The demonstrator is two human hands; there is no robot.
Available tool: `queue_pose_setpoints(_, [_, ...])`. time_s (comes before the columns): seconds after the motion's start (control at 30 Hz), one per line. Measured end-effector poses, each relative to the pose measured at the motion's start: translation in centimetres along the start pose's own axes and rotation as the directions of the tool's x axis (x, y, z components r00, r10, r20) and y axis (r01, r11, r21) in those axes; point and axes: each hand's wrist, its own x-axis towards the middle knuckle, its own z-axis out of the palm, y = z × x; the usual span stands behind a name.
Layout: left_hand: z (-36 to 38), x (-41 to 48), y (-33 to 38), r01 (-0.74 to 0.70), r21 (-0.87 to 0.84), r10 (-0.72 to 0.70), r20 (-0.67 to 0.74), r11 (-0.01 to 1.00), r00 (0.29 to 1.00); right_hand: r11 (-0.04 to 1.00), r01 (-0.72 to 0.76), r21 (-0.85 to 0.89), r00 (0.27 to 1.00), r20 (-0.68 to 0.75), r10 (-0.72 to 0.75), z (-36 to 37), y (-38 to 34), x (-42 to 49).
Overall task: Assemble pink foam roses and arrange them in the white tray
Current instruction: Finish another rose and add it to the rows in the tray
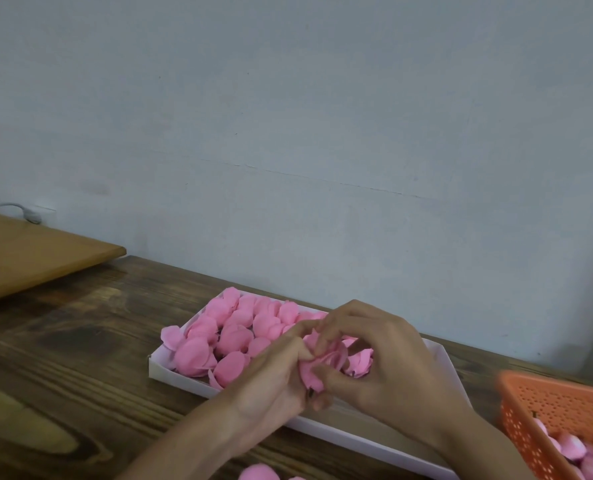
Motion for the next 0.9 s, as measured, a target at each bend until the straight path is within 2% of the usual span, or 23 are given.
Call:
queue_pose_setpoints(0.23, [-0.5,0.3,-0.7,0.023,0.016,-0.023,-0.03,1.0,0.999,0.996,-0.031,-0.084,0.999,-0.018,0.03,0.6,0.0,0.1])
queue_pose_setpoints(0.4, [-0.5,0.4,-1.0,0.029,0.074,-0.024,-0.068,0.997,0.997,0.986,0.015,-0.167,1.0,0.017,-0.012,0.6,0.0,0.1])
queue_pose_setpoints(0.6, [0.6,-0.1,-0.2,0.014,0.121,-0.009,-0.038,0.993,0.999,0.992,0.028,-0.121,0.999,0.033,-0.024,1.6,0.0,0.1])
queue_pose_setpoints(0.8, [0.3,-0.2,0.0,-0.02,0.013,0.02,0.019,1.0,1.0,0.996,-0.003,-0.091,1.0,0.009,0.004,2.1,0.4,0.1])
queue_pose_setpoints(0.9, [-0.5,0.0,-0.3,-0.004,0.049,0.002,0.051,0.999,0.999,0.999,0.002,-0.05,0.999,0.039,0.0,1.7,0.3,0.1])
